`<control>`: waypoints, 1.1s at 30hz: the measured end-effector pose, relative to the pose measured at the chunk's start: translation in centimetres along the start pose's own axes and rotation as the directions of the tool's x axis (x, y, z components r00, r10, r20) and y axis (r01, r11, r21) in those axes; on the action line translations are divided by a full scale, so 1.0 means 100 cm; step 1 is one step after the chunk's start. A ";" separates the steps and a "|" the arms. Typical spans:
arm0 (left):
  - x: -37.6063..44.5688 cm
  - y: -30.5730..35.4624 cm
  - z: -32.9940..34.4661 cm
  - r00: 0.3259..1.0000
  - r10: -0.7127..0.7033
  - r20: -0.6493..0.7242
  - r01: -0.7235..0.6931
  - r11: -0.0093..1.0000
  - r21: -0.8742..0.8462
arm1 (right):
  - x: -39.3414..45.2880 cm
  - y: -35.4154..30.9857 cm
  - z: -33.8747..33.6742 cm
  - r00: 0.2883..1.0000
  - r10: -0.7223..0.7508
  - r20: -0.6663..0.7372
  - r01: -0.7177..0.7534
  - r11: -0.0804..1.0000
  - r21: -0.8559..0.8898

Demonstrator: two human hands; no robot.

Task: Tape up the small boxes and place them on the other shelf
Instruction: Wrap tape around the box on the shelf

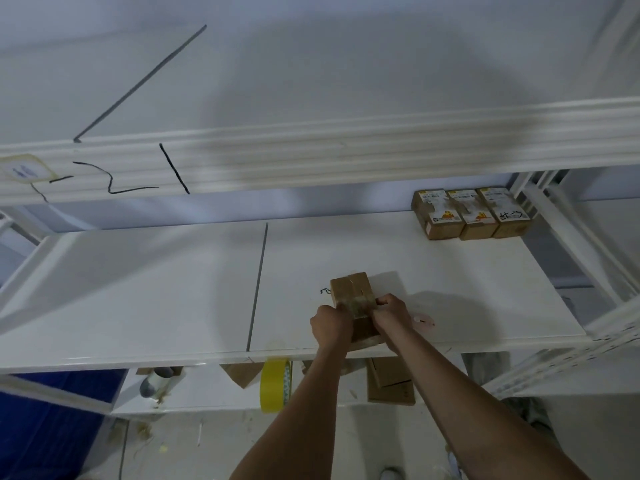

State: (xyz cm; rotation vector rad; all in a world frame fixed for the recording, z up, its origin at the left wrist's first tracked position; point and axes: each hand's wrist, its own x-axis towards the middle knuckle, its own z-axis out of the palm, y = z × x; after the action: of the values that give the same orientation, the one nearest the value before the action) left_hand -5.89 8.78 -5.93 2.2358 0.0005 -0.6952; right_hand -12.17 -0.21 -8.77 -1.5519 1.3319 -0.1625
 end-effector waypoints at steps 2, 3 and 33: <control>-0.002 0.005 -0.003 0.998 0.017 0.057 -0.018 1.000 0.024 | -0.003 -0.002 -0.001 1.000 0.003 -0.006 -0.003 1.000 -0.026; -0.002 0.008 -0.004 0.996 0.024 0.082 -0.025 1.000 0.016 | -0.005 -0.004 -0.002 1.000 0.004 -0.002 -0.004 0.999 -0.032; -0.001 0.000 -0.055 0.951 0.265 0.158 -0.177 0.887 -0.426 | -0.072 -0.057 0.004 0.986 -0.128 0.108 0.086 0.941 0.328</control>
State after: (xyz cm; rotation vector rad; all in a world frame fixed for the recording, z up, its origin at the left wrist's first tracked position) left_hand -3.34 12.51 -2.88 1.7199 -0.1978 -0.7289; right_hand -10.87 4.81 -1.22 -1.3324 1.0600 -0.3278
